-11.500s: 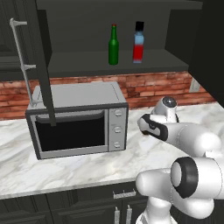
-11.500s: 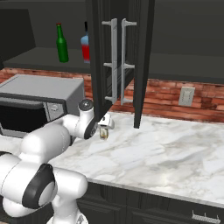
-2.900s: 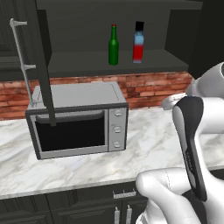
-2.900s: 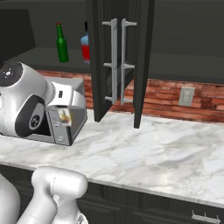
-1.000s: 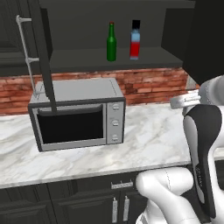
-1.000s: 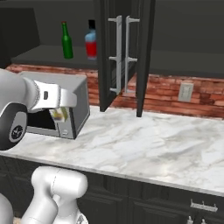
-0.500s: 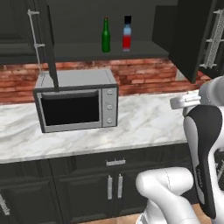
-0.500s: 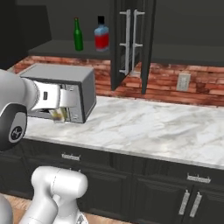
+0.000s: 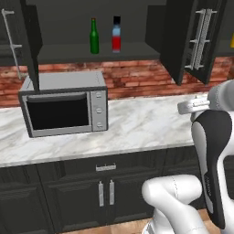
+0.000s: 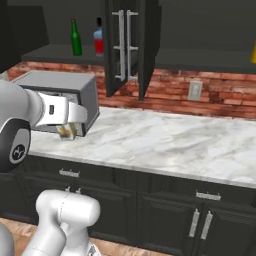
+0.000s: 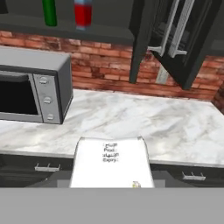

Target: Sort all alcoholic drinks to one cabinet, and non-alcoholic drinks to the other.

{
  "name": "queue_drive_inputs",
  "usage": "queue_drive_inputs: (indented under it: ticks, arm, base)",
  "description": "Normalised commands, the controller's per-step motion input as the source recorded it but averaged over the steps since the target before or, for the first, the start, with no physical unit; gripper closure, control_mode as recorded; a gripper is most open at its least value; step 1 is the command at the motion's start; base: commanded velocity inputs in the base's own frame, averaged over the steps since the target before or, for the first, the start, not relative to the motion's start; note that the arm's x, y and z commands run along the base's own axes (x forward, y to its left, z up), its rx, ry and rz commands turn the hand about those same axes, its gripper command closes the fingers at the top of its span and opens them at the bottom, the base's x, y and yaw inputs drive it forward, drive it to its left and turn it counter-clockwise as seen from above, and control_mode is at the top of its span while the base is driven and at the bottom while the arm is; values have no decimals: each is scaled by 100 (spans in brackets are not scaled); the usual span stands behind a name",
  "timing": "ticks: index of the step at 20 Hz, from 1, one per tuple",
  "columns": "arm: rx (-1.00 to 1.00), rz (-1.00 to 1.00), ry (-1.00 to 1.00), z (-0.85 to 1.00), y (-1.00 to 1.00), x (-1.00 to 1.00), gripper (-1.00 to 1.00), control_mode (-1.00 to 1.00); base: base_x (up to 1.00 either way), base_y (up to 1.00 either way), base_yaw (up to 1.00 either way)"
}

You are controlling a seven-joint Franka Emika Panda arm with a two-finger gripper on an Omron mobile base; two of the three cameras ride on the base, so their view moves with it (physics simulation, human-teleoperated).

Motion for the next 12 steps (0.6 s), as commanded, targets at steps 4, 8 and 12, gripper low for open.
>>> queue_drive_inputs:
  ticks: [4, 8, 12]
  arm:
    - [0, 0, 0, 0, 0, 0, 100, 100]
    - [0, 0, 0, 0, 0, 0, 100, 100]
    - [0, 0, 0, 0, 0, 0, 100, 100]
  base:
    - [0, -48, 0]
    - [0, -49, 0]
    - [0, -49, 0]
